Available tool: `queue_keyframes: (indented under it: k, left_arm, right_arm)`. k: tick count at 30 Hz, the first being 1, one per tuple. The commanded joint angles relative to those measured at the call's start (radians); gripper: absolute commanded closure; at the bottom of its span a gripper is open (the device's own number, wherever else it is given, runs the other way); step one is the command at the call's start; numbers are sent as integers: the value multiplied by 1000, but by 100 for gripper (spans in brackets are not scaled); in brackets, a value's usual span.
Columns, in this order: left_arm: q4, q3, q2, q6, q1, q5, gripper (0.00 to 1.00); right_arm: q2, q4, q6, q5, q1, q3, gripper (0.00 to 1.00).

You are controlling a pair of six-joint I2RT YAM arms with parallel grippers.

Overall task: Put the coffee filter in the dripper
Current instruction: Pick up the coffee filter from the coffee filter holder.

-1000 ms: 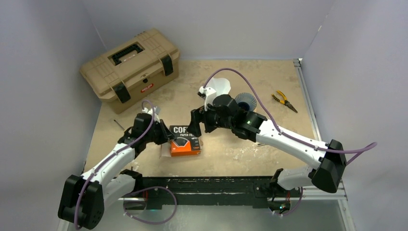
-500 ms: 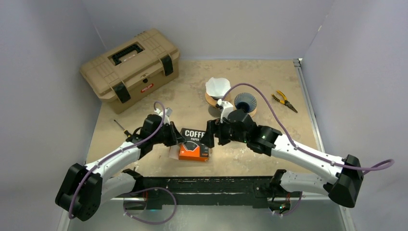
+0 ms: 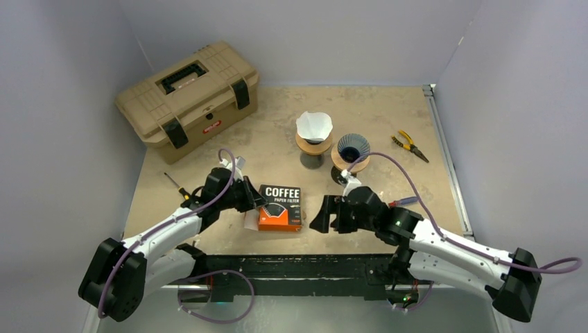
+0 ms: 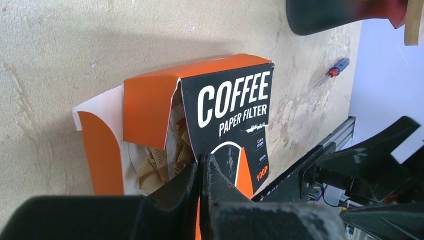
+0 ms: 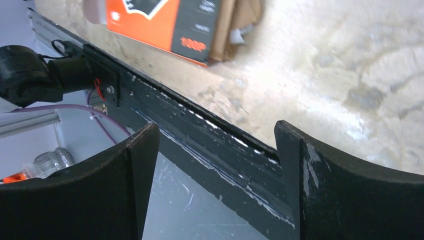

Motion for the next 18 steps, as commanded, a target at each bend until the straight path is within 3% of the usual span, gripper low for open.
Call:
queue_keyframes:
  k: [1, 10, 18]
  left_arm:
    - [46, -15, -14, -1, -5, -16, 100]
    - [54, -17, 0, 9, -5, -13, 100]
    - [37, -8, 1, 23, -5, -14, 100]
  right_arm:
    - [-104, -32, 131, 35, 2, -52, 14]
    - [-195, -80, 217, 75, 0, -107, 12]
    - [-120, 137, 228, -138, -73, -249, 13]
